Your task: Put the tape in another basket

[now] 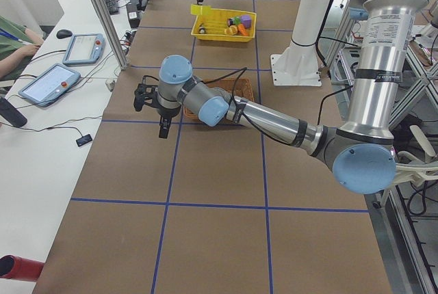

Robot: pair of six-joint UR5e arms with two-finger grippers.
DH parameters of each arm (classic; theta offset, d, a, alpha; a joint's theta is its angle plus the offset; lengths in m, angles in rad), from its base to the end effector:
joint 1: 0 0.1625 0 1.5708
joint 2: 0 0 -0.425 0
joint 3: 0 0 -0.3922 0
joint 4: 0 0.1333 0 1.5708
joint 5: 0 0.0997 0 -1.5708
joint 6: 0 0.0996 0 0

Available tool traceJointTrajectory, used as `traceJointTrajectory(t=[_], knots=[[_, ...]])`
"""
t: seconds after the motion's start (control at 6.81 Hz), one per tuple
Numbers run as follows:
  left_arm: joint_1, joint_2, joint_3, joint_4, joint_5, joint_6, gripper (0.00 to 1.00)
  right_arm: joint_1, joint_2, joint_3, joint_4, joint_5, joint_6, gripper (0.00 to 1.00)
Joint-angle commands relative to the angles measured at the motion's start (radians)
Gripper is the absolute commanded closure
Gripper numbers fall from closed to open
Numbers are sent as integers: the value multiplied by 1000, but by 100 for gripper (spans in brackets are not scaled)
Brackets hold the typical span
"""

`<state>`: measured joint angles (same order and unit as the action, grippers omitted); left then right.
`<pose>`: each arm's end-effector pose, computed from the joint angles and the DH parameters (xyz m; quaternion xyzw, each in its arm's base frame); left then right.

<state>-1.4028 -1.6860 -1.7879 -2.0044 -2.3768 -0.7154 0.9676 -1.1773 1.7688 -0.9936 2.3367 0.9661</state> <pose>0.0296 -0.5419 0.4373 0.1552 0.4758 -0.0895 0.8611 -0.2838 -0.5253 0.2727 0.1419 -0.5821 -0.0631 0.7982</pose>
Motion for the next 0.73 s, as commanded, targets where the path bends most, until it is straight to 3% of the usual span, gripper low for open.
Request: traceJointTrajectory(t=[0.0,0.15,0.44,0.59], knots=[[68,-3,4,-372,-7,-447,2,-49,8,-3,252,-20,292,100],[109,-4,5,-525,2,-599,3,-71,11,-2,367,-49,415,100],[158,-53,5,-774,1,-973,2,-189,10,-2,623,-205,648,100],[221,-98,11,-928,5,-1191,3,-245,11,0,697,-267,693,100]])
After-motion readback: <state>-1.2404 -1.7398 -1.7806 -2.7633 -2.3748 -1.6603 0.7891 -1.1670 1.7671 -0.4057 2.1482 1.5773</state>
